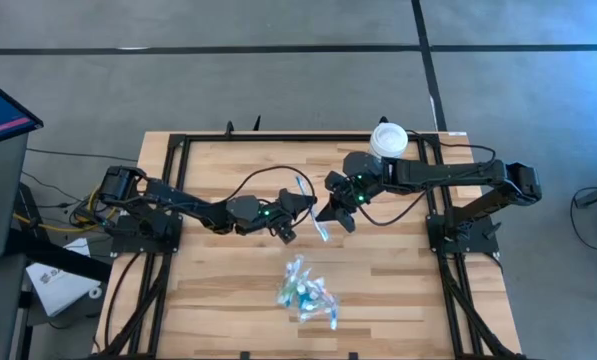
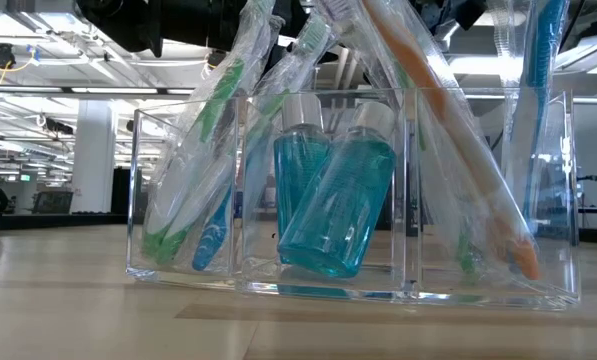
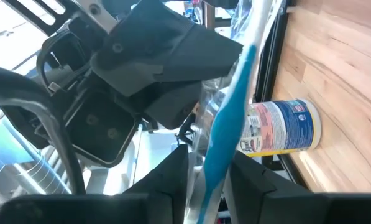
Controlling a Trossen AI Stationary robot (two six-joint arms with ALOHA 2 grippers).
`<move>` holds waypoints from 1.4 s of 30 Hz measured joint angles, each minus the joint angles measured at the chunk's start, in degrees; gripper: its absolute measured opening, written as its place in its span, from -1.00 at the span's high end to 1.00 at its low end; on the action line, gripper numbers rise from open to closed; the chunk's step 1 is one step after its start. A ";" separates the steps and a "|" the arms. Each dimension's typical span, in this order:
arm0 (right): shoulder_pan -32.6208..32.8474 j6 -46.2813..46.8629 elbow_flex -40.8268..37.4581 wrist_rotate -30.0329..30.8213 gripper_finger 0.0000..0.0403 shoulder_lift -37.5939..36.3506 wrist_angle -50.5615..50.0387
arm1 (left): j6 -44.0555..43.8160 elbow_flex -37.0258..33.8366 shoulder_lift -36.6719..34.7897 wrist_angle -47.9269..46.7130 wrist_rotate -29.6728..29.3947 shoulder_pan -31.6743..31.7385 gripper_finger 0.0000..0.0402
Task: Pick & Place toothbrushing station
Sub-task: Put the blue toothbrush into the transparent organizer
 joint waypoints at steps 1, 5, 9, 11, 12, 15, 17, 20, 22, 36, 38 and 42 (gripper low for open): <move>-0.08 0.00 0.00 -0.01 1.00 0.00 0.06 | 0.00 0.00 0.00 0.00 0.00 0.00 0.59; -0.71 0.09 0.00 -0.02 1.00 0.00 0.17 | 0.00 0.00 0.00 -0.04 0.00 -0.12 0.60; -1.09 0.09 0.00 -0.03 1.00 0.00 0.49 | -0.02 0.00 0.00 -0.09 -0.02 -0.33 0.61; -1.07 0.09 0.00 -0.05 1.00 0.00 0.87 | -0.07 0.00 0.00 -0.18 -0.04 -0.33 0.65; -1.07 0.09 0.00 -0.07 1.00 0.00 1.07 | -0.28 0.00 0.00 -0.29 -0.12 -0.33 0.67; -1.07 0.11 0.00 -0.24 1.00 -0.05 1.66 | -2.13 -0.01 0.00 -0.67 -0.17 -0.33 0.78; -1.07 0.11 0.00 -0.24 1.00 -0.11 1.70 | -3.34 -0.04 0.00 -0.75 -0.26 -0.33 0.85; -1.07 -0.08 0.00 -0.20 1.00 -0.11 1.68 | -4.45 -0.04 0.00 -0.96 -0.83 -0.33 0.85; -1.07 -0.35 0.00 -0.20 1.00 -0.11 1.66 | -4.50 -0.04 0.00 -1.04 -1.35 -0.21 0.85; -1.10 -1.57 0.00 -1.35 0.68 0.00 1.48 | -4.88 -0.07 -0.07 -1.22 -3.75 -0.15 0.84; -1.38 -1.53 0.00 -3.35 0.61 0.00 1.56 | -5.03 -0.07 -0.07 -1.32 -4.96 -0.13 0.81; -1.96 -1.38 -0.02 -5.11 0.52 -0.32 1.26 | -5.05 -0.07 -0.07 -1.40 -6.16 -0.13 0.85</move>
